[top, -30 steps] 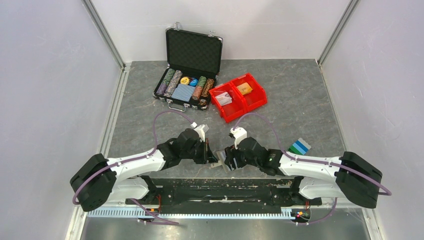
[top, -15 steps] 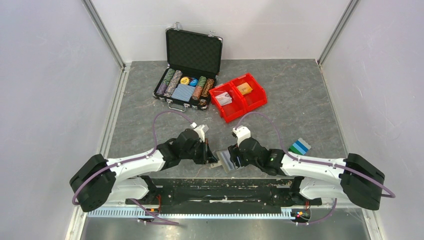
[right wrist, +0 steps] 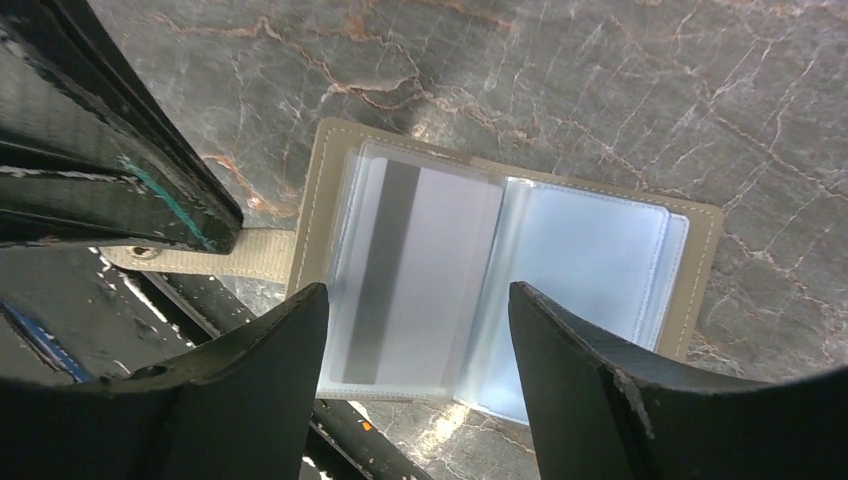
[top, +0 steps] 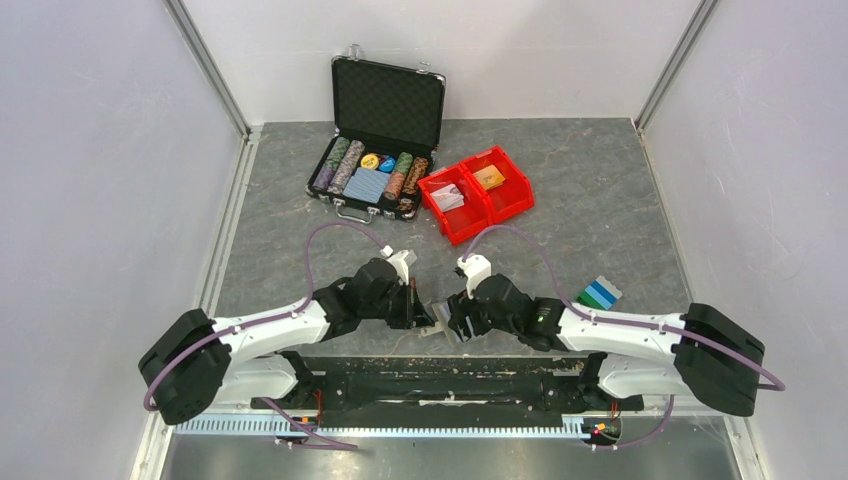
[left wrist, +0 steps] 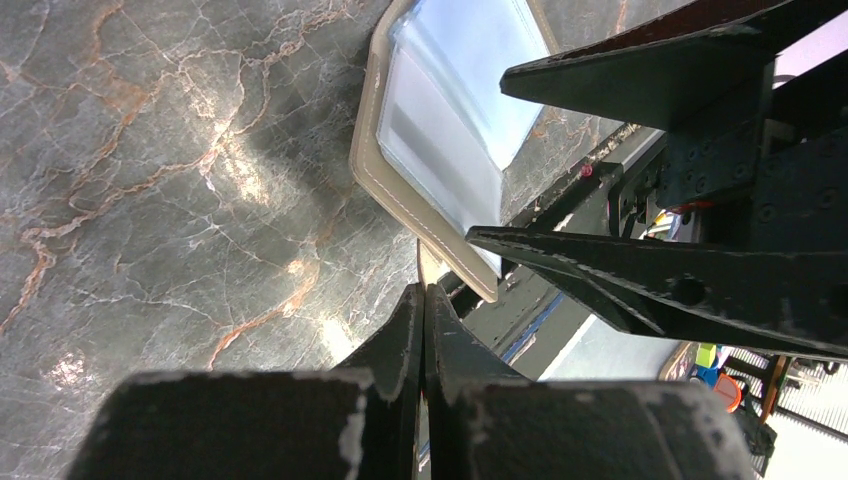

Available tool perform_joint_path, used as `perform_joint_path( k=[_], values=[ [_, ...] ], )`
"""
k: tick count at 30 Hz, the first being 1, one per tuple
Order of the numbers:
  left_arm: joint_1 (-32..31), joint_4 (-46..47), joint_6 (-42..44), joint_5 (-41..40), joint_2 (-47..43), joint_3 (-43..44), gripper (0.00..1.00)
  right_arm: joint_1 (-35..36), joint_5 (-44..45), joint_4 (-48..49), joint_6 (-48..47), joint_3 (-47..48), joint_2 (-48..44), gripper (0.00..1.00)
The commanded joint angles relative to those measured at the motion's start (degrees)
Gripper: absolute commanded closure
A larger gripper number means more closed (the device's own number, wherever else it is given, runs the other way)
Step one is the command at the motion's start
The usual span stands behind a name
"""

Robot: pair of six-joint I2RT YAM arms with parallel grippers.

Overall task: Take the credit cards out of the card holder
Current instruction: Remove the credit card from the card holder.

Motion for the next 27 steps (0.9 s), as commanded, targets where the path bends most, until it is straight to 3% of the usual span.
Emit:
perform_joint_path(
  k=[1, 10, 22, 27],
  values=[
    [-0.3, 1.1, 0.7, 0.1, -1.0, 0.2, 0.98, 0.9, 0.8, 0.5, -0.3, 1.3, 2.0, 0.3],
    [-0.2, 1.2, 0.8, 0.7, 0.0, 1.1, 0.98, 2.6, 5.0, -3.4, -0.3, 2.8, 3.3, 0.3],
    [-0.3, 1.9, 0.4, 0.5, -0.4, 0.1, 0.98, 4.0, 1.7, -1.4, -0.4, 2.9, 2.9, 0.29],
    [-0.3, 1.8, 0.4, 0.5, -0.7, 0.1, 0.98, 4.4, 5.9, -3.5, -0.5, 3.5, 3.2, 0.3]
  ],
)
